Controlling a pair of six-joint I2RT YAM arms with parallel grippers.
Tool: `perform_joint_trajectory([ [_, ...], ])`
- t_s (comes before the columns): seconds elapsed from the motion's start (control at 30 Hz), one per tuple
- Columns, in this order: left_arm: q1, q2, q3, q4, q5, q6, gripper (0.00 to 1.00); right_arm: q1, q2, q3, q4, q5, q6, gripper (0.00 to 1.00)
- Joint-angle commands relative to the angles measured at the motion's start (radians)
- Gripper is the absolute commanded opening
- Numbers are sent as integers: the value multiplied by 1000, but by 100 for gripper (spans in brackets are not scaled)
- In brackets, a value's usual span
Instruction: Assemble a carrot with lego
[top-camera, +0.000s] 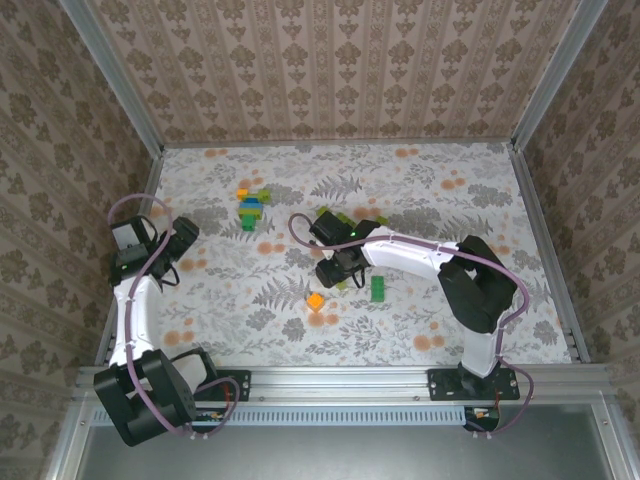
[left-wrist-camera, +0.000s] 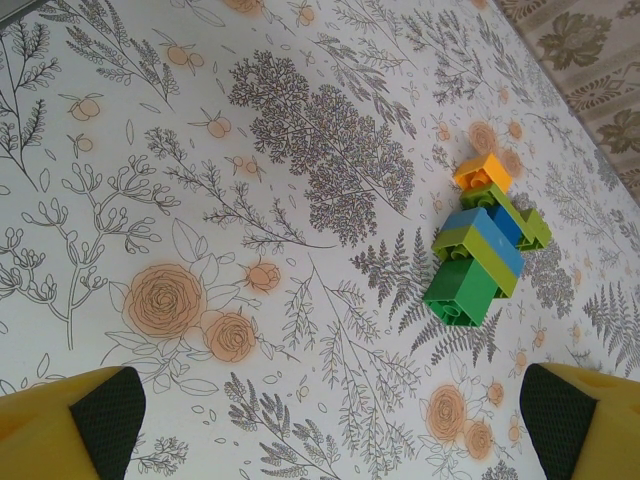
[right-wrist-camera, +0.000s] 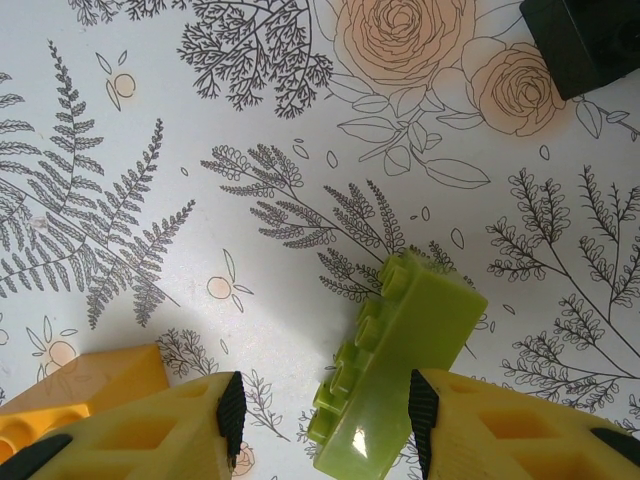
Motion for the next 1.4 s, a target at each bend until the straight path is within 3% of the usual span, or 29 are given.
perform_joint_trajectory([
  [0.0,-6,6,-2,4,-12,7,100,5,7,-19,-4,-2,16,50],
  [0.7,-6,8,0,4,-14,8,100,5,62,-11,-69,97,26,53],
  [1.37,-9,7,2,4,-14,8,100,4,111,32,-83,102,59,53],
])
